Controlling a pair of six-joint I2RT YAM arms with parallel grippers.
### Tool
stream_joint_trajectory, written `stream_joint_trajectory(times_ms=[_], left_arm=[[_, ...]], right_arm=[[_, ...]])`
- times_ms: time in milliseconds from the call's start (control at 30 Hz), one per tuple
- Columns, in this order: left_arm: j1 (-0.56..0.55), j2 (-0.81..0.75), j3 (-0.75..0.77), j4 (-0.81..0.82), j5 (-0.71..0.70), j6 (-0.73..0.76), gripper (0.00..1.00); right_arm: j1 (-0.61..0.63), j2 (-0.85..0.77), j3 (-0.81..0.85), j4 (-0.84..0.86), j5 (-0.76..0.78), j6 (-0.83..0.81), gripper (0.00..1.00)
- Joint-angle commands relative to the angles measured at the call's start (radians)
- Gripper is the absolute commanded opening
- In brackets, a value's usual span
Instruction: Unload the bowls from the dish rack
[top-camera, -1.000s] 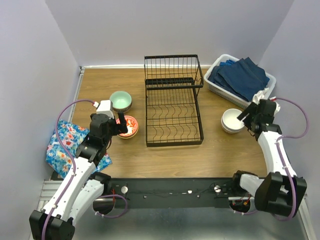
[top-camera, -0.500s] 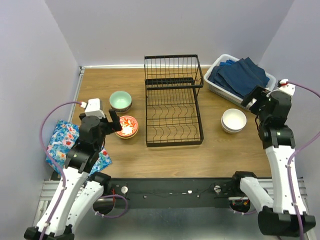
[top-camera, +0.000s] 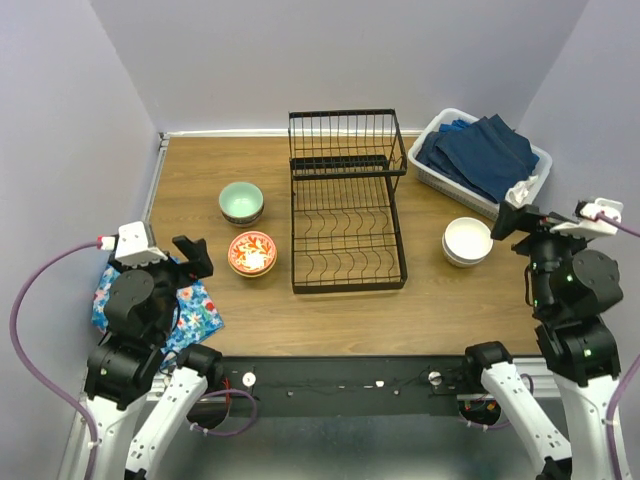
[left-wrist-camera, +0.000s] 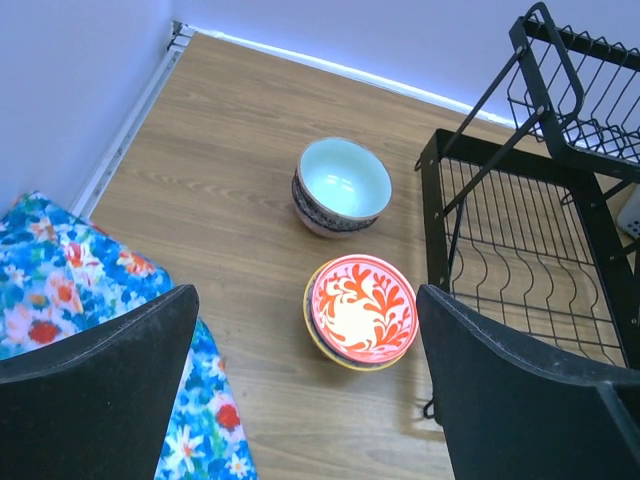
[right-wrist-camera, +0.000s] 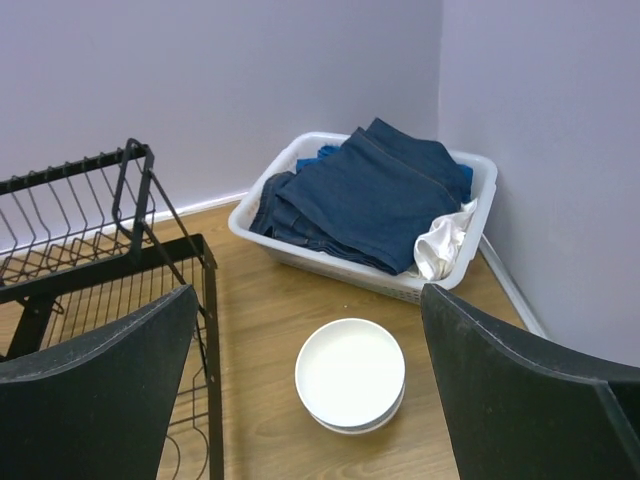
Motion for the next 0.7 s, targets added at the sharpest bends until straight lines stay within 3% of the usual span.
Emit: stream_joint_trajectory(times_ms=[0, 667], left_arm=[[-0.001, -0.080, 0.046, -0.133, -0.033, -0.056, 0.99], [-0.001, -0.326, 0.139, -0.397, -0.122, -0.253, 0.99]], right_arm=[[0.059, -0.076, -0.014, -0.096, 0.055, -0.047, 1.00], [0.210, -0.264, -0.135, -0.150, 0.063, 0.068, 1.00]])
